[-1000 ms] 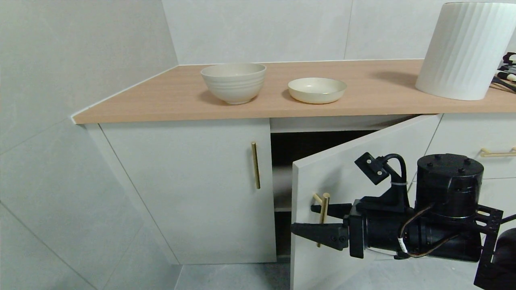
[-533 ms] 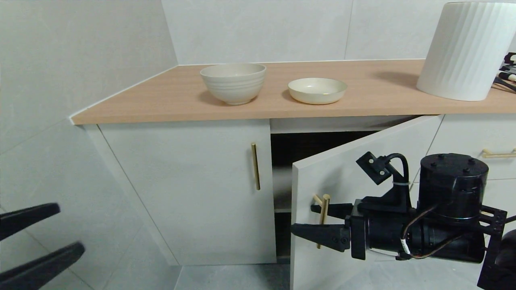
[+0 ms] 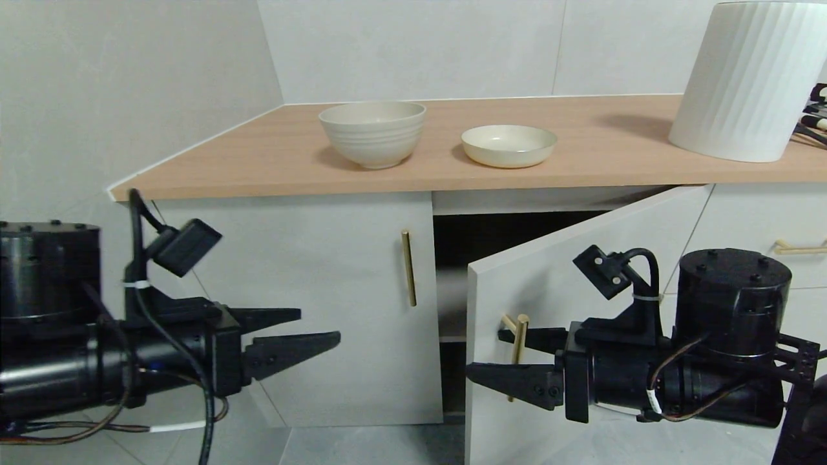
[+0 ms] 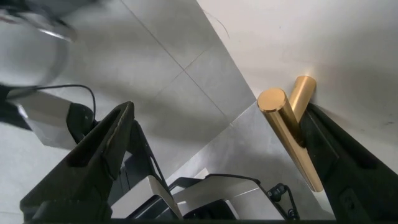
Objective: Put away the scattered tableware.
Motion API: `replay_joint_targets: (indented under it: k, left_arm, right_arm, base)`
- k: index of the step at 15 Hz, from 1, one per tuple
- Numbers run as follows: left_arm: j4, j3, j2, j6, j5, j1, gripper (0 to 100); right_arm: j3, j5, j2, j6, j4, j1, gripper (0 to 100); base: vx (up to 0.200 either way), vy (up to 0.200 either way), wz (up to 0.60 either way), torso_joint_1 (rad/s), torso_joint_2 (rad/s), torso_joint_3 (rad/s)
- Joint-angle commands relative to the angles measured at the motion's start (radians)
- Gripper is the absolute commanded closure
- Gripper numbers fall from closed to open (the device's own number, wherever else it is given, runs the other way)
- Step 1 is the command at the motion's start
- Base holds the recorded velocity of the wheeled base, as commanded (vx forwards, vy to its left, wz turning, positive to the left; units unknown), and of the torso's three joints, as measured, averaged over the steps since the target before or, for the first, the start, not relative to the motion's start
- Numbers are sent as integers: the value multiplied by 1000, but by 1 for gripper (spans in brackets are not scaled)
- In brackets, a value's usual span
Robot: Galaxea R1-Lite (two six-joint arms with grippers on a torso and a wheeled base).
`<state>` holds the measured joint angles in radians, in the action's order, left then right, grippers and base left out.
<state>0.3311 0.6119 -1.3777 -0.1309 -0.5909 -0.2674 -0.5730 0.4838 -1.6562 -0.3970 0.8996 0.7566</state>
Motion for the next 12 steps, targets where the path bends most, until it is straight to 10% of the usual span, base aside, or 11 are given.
replay_joint_targets:
  k: [1,4,5,12]
  left_arm:
    - [32,-23,-130,-21,2,-49,0]
    - [74,-29,-167,-81,3,-67,0]
    - [74,-29,-167,-81,3,-67,100]
    - [167,-17,-208,-84,2,-133,100]
  right_arm:
    - [2,1,-5,0,-5,4,0]
    - [2,1,-11,-2,-5,6,0]
    - [4,1,-13,-2,-5,6,0]
    - [12,1,-13,1,-5,7,0]
  base:
    - [0,0,0,0,0,0]
    - [0,0,0,0,0,0]
    - [0,0,0,0,0,0]
    - [0,0,0,0,0,0]
